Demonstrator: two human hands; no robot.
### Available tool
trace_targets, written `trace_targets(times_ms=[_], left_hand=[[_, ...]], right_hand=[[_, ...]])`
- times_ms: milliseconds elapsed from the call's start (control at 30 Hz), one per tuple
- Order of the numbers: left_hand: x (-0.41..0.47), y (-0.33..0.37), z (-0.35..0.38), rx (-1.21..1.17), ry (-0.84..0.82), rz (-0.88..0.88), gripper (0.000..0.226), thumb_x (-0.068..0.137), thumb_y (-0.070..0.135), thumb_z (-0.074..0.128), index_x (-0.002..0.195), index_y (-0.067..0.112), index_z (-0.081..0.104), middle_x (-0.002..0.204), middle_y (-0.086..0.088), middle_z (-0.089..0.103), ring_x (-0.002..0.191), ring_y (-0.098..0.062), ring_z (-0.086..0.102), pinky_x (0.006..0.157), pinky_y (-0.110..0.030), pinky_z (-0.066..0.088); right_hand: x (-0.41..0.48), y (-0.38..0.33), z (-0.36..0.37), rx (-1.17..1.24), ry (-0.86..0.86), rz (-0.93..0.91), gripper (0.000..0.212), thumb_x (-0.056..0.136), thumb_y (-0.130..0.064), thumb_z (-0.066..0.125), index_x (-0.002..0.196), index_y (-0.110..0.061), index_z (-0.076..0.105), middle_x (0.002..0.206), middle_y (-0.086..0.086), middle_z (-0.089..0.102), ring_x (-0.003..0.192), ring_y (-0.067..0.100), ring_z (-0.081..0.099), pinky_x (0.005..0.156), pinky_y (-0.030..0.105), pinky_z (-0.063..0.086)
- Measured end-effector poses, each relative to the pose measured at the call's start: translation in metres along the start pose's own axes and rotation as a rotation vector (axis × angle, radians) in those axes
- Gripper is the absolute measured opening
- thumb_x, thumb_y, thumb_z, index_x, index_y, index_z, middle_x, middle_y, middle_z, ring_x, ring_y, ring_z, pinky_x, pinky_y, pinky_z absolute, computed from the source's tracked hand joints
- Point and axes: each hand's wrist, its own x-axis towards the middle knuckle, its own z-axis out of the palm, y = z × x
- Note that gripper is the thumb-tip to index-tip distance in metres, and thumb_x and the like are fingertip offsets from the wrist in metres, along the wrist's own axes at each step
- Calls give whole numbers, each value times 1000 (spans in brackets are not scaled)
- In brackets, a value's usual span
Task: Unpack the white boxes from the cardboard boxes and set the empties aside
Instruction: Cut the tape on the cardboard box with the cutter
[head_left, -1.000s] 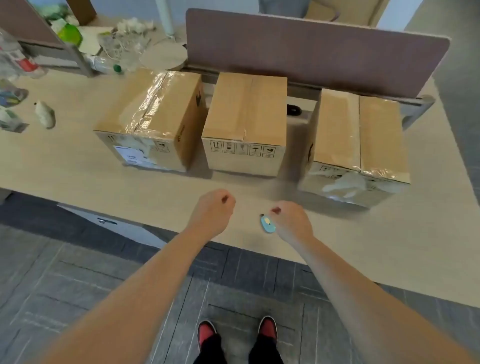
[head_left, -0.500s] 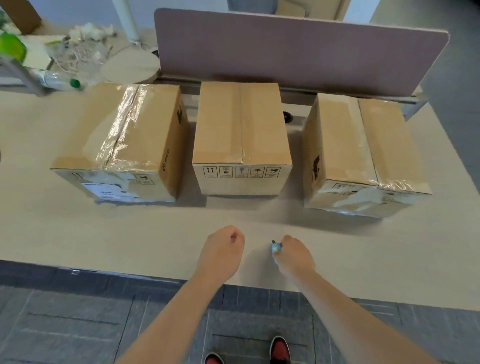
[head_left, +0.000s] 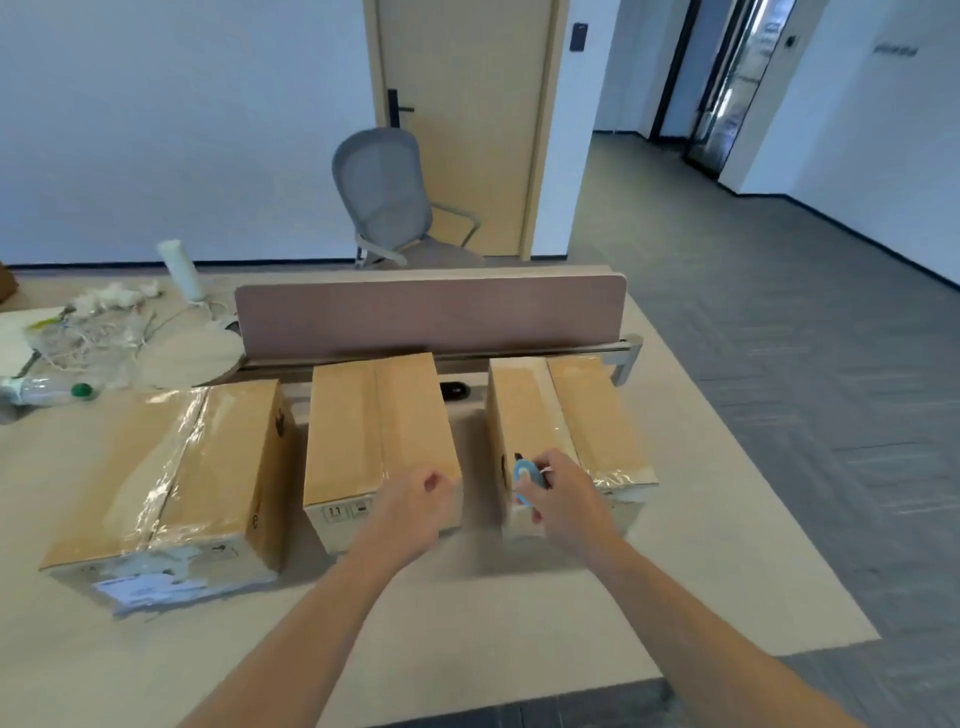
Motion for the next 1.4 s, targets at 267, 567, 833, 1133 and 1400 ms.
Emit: trace_targets(times_ms=[267, 567, 833, 1133, 1400], left_hand=[[61, 83, 33, 114, 77, 44, 13, 99, 31, 48, 97, 25, 60, 91, 4, 62, 81, -9, 57, 67, -25, 45], [124, 116, 95, 202, 46, -94, 35, 98, 34, 51, 131, 22, 55, 126, 5, 59, 97, -5, 56, 81, -22, 42], [169, 101, 119, 296, -81, -99, 53, 97, 39, 53, 147, 25, 43, 154, 8, 36, 140, -12, 36, 113, -31, 29], [231, 79, 138, 526, -195, 55, 57, 95, 43, 52, 149, 34, 37, 165, 1, 8, 151, -28, 2, 122, -53, 8], [251, 66, 162, 640, -272, 76, 92, 85, 47, 67, 157, 26, 13, 165, -3, -12, 151, -29, -12, 122, -52, 4]], right_hand=[[66, 16, -85, 26, 92, -22, 13, 98, -28, 59, 89, -22, 67, 75, 0, 67, 65, 18, 59, 56, 24, 40], [171, 72, -126, -89, 10, -10, 15, 101, -30, 53, 90, -24, 62, 82, -5, 69, 70, 16, 62, 63, 33, 51], [205, 98, -118, -244, 10, 9, 28, 100, -37, 54, 85, -15, 62, 80, 1, 63, 73, 20, 59, 61, 34, 42], [224, 108, -93, -331, 11, 95, 31, 101, -35, 53, 74, -23, 44, 72, -4, 52, 64, 15, 48, 53, 29, 33], [229, 116, -82, -414, 67, 142, 26, 103, -39, 46, 110, -17, 59, 96, 0, 64, 86, 22, 59, 75, 36, 48]])
